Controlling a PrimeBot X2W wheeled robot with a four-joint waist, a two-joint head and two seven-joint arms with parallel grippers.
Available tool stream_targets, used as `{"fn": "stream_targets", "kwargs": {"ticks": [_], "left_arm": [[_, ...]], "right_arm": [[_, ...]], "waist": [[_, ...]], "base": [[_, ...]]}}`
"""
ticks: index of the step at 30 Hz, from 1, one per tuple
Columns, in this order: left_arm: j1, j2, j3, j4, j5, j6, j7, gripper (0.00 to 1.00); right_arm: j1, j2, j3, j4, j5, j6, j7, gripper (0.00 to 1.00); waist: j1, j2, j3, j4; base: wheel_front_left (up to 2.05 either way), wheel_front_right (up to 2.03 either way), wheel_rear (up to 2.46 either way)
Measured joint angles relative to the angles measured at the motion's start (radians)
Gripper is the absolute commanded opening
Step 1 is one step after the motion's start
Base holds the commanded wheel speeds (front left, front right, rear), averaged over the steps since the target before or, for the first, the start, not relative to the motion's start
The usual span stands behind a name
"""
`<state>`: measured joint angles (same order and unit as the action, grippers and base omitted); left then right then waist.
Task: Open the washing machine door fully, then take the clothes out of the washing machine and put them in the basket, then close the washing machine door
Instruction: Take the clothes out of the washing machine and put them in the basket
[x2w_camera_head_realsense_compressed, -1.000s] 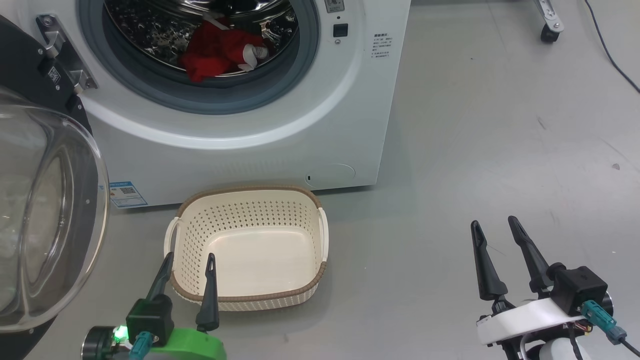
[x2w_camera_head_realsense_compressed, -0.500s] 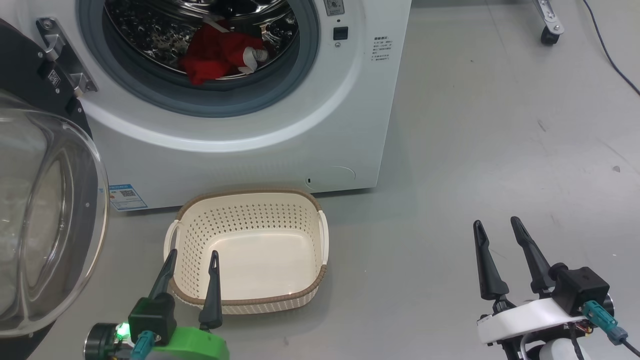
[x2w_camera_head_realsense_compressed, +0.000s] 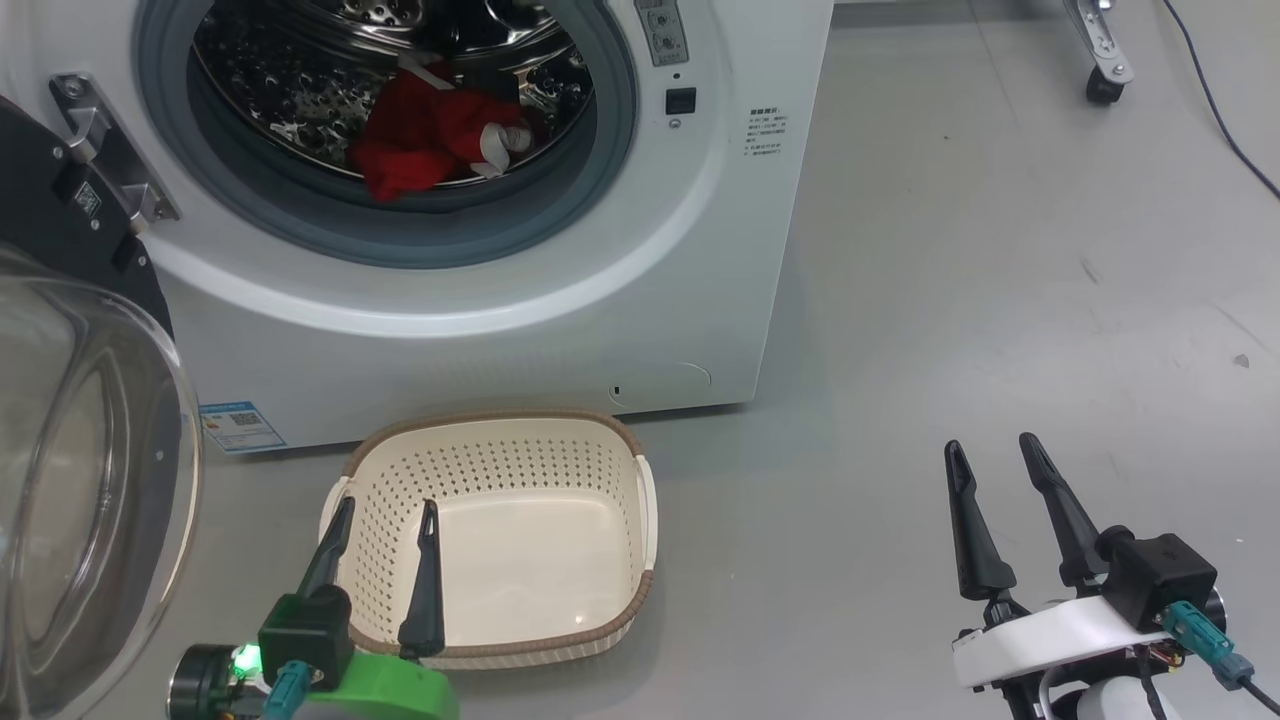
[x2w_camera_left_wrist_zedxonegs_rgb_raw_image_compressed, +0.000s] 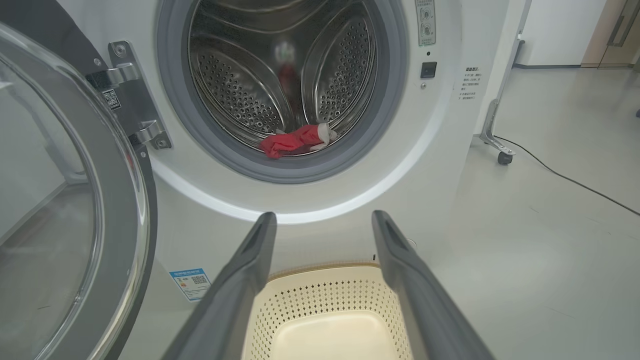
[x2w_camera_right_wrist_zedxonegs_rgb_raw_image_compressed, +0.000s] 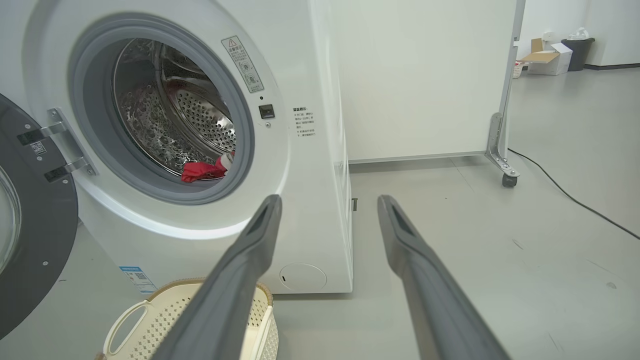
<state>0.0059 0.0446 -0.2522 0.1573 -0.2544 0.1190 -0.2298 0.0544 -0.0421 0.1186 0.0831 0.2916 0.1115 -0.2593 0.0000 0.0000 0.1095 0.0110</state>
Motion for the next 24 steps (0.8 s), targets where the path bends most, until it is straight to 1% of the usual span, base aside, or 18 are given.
{"fn": "stream_targets", "kwargs": {"ticks": [12,24], "left_arm": [[-0.002,0.0,-0.004,0.001,0.0,0.0,0.001,1.0],[-0.002,0.0,-0.003,0.007,0.0,0.0,0.001,1.0]], "right_arm": [[0.0,0.0,0.003,0.0,0.0,0.0,0.0,1.0],[0.0,0.0,0.01,0.004,0.0,0.0,0.0,1.0]], "waist": [[0.0,0.0,-0.002,0.001],[0.0,0.0,-0.01,0.002]], "base": [[1.0,-1.0,0.0],[0.54,-0.54,0.0]]}}
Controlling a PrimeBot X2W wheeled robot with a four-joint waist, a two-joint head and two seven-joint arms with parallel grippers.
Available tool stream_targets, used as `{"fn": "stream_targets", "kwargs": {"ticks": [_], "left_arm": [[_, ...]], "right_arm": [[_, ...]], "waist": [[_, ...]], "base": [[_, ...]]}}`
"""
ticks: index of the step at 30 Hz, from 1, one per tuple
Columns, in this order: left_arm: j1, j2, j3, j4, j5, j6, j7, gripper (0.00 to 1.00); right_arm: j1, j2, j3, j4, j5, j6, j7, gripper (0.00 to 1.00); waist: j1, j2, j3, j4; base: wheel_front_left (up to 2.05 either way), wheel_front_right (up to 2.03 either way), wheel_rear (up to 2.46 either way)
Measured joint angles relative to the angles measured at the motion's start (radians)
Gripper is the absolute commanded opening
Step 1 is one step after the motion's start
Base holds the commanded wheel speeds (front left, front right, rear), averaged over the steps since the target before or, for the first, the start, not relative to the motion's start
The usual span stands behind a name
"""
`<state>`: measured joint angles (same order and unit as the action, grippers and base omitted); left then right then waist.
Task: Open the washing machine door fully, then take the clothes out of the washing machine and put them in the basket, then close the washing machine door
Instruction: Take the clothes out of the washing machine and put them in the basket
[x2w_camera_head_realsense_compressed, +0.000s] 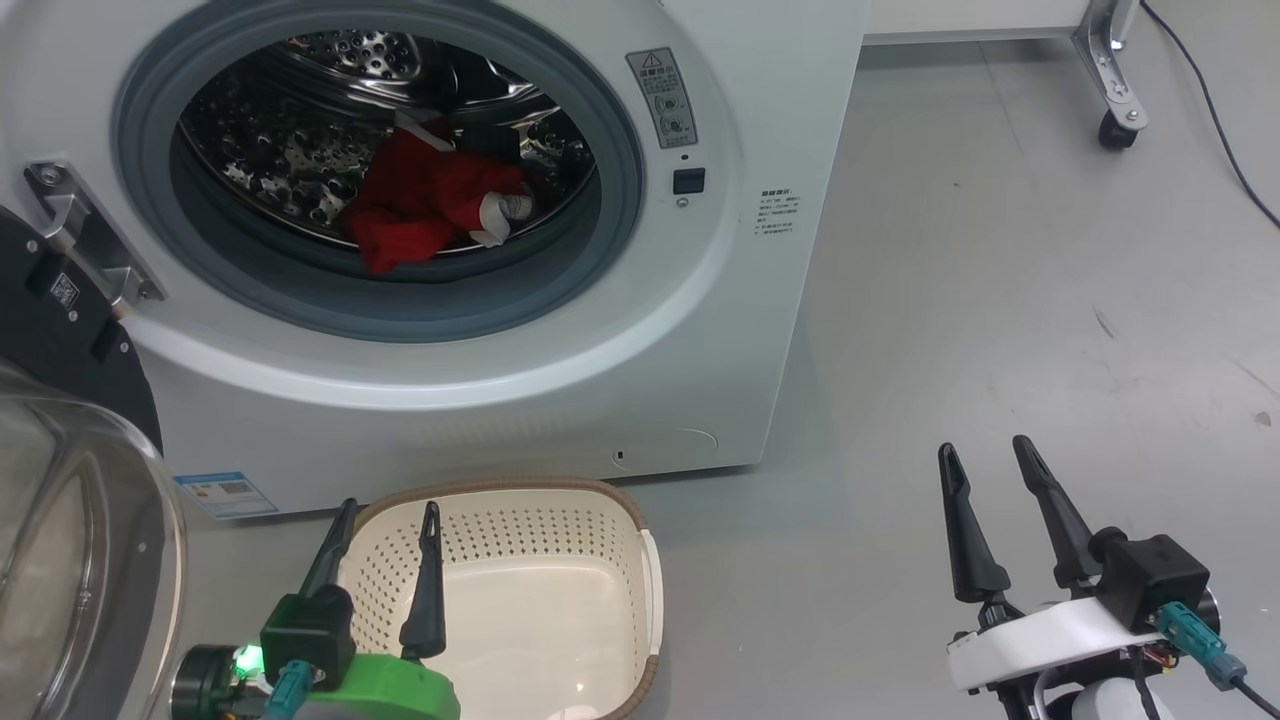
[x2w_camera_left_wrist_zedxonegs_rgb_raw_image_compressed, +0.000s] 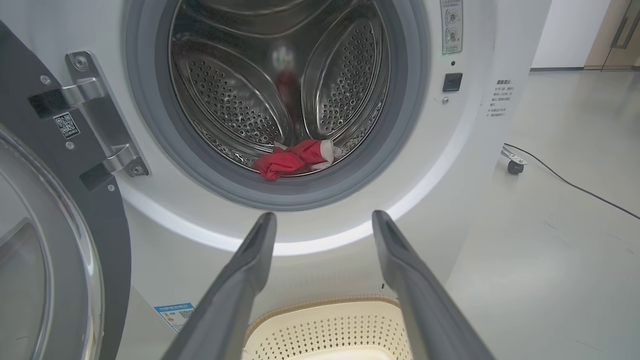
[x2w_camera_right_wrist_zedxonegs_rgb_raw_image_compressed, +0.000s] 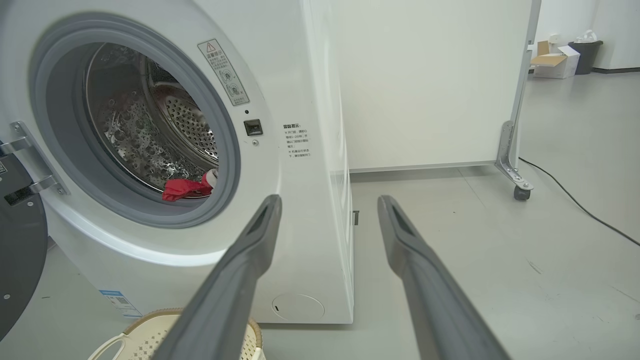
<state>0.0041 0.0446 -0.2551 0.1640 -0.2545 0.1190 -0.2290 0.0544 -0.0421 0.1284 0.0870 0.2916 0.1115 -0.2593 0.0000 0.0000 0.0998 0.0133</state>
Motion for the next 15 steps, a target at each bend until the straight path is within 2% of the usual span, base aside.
{"fn": "stream_targets", "kwargs": {"ticks": [15], "left_arm": [[0.0,0.0,-0.001,0.004,0.0,0.0,0.0,1.0]], "right_arm": [[0.0,0.0,0.002,0.001,0.0,0.0,0.0,1.0]], "waist": [[0.0,0.0,-0.005,-0.001]], "base": [[0.07,-0.07,0.0]]}}
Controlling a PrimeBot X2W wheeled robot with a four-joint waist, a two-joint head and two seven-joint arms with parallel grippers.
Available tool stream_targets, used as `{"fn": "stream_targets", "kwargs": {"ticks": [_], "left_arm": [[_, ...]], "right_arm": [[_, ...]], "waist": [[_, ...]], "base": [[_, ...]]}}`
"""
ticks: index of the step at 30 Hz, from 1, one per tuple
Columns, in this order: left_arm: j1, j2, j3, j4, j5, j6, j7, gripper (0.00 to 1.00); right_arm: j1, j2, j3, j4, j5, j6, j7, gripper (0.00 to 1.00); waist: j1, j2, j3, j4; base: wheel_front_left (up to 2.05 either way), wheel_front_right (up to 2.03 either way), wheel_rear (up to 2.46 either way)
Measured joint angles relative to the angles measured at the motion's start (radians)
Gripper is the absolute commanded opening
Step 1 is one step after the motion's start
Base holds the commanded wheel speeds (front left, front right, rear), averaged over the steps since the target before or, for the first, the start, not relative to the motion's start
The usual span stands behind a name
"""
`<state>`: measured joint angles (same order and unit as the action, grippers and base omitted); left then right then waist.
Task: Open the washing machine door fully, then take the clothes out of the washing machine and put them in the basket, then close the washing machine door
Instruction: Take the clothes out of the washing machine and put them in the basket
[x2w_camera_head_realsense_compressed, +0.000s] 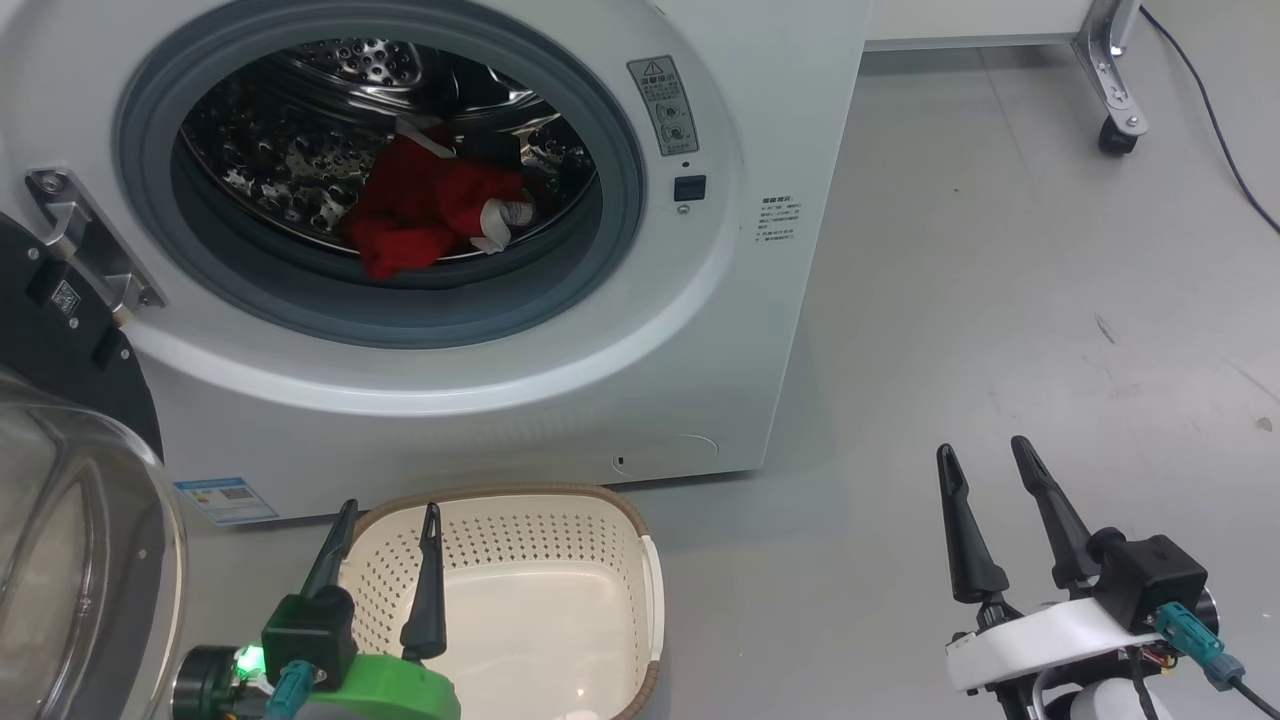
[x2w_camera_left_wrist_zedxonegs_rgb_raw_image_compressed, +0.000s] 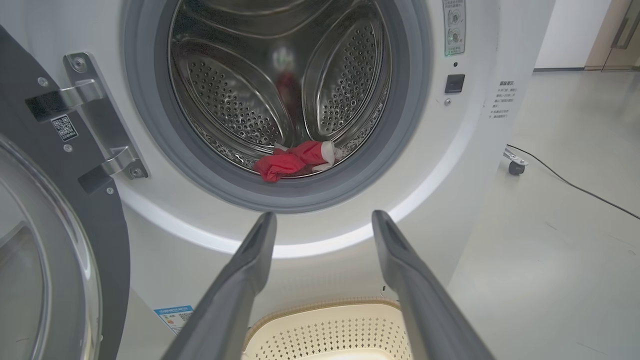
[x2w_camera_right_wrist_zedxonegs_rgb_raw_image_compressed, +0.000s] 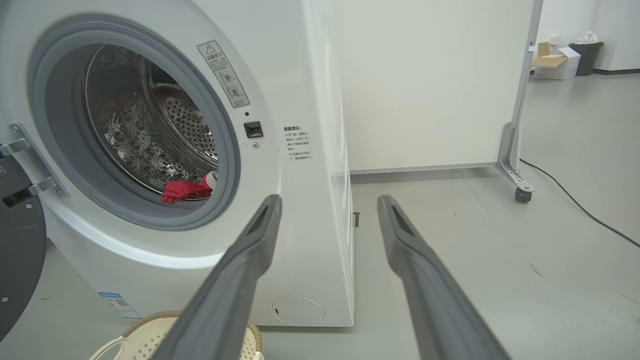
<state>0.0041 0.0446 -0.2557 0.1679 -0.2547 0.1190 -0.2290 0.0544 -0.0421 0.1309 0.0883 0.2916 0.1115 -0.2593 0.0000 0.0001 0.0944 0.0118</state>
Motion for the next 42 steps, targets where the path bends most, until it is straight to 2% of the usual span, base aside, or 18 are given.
{"fn": "stream_targets", "kwargs": {"ticks": [10,23,32,42], "left_arm": [[-0.026,0.0,-0.009,-0.005,-0.01,0.0,-0.001,1.0],[-0.133,-0.001,-0.038,0.003,-0.042,0.0,0.014,1.0],[-0.276,-0.002,-0.039,0.051,-0.081,-0.003,0.089,1.0],[-0.483,0.007,-0.005,0.136,-0.129,-0.048,0.241,1.0]], "right_arm": [[0.0,0.0,0.006,-0.003,0.0,0.0,0.0,1.0],[-0.018,0.0,0.019,-0.029,0.0,0.0,0.0,1.0],[-0.068,-0.001,0.027,-0.052,0.0,0.001,0.0,1.0],[-0.151,-0.001,0.052,-0.077,0.021,0.002,0.0,1.0]], "waist": [[0.0,0.0,0.012,-0.003],[0.0,0.0,0.086,-0.027],[0.0,0.0,0.18,-0.051],[0.0,0.0,0.319,-0.097]], "base": [[0.0,0.0,0.0],[0.0,0.0,0.0],[0.0,0.0,0.0],[0.0,0.0,0.0]]}}
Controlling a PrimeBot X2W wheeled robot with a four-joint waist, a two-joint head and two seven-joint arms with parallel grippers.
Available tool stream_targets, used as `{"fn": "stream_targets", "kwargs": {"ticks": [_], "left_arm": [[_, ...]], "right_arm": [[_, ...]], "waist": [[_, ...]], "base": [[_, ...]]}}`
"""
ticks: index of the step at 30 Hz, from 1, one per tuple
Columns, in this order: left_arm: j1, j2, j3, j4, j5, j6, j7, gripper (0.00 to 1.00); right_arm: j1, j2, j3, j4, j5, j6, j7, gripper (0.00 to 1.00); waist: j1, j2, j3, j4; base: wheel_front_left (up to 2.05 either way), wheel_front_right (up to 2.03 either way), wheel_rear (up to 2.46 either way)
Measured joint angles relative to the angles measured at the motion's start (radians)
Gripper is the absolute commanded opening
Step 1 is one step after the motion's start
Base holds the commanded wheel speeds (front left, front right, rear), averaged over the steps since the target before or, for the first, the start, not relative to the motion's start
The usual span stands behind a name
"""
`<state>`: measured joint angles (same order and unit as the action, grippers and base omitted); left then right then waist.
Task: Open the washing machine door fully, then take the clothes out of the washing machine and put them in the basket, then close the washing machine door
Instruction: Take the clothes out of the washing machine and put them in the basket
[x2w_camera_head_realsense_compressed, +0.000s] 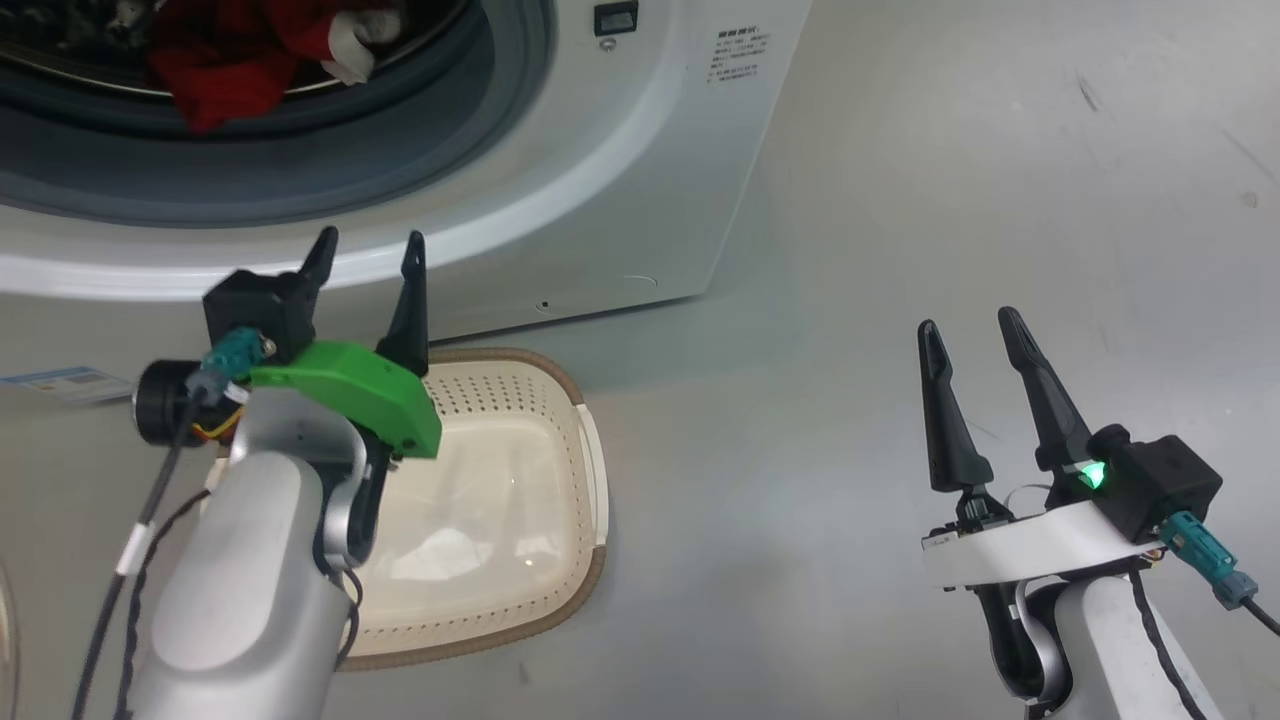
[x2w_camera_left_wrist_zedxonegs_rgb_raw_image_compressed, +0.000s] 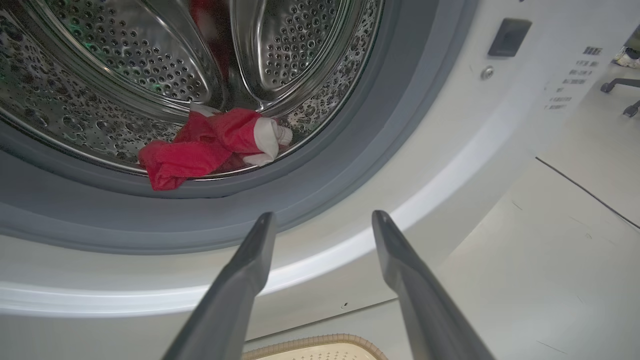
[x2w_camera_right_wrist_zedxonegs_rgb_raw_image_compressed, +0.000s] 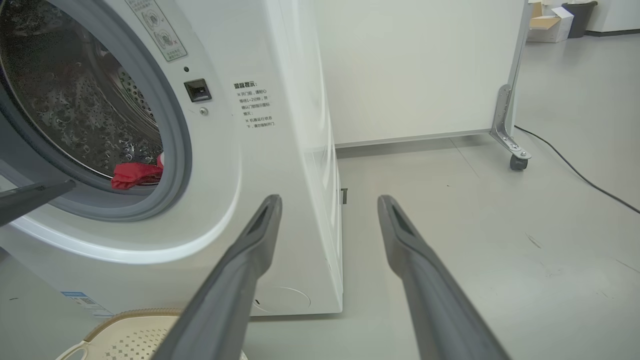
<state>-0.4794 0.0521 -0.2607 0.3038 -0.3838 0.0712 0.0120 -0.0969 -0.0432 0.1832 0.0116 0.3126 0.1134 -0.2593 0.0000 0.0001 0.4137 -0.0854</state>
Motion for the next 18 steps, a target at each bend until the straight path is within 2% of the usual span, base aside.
{"fn": "stream_targets", "kwargs": {"ticks": [9,18], "left_arm": [[-0.188,0.06,0.063,0.052,-0.04,-0.024,0.13,1.0],[-0.355,0.126,0.102,0.082,-0.051,-0.025,0.23,1.0]], "right_arm": [[-0.06,-0.001,0.02,-0.003,0.042,0.003,0.0,1.0],[-0.097,-0.001,0.056,-0.002,0.082,0.008,0.0,1.0]], "waist": [[0.0,0.0,0.103,-0.054],[0.0,0.0,0.165,-0.11]], "base": [[0.0,0.0,0.0],[0.0,0.0,0.0]]}}
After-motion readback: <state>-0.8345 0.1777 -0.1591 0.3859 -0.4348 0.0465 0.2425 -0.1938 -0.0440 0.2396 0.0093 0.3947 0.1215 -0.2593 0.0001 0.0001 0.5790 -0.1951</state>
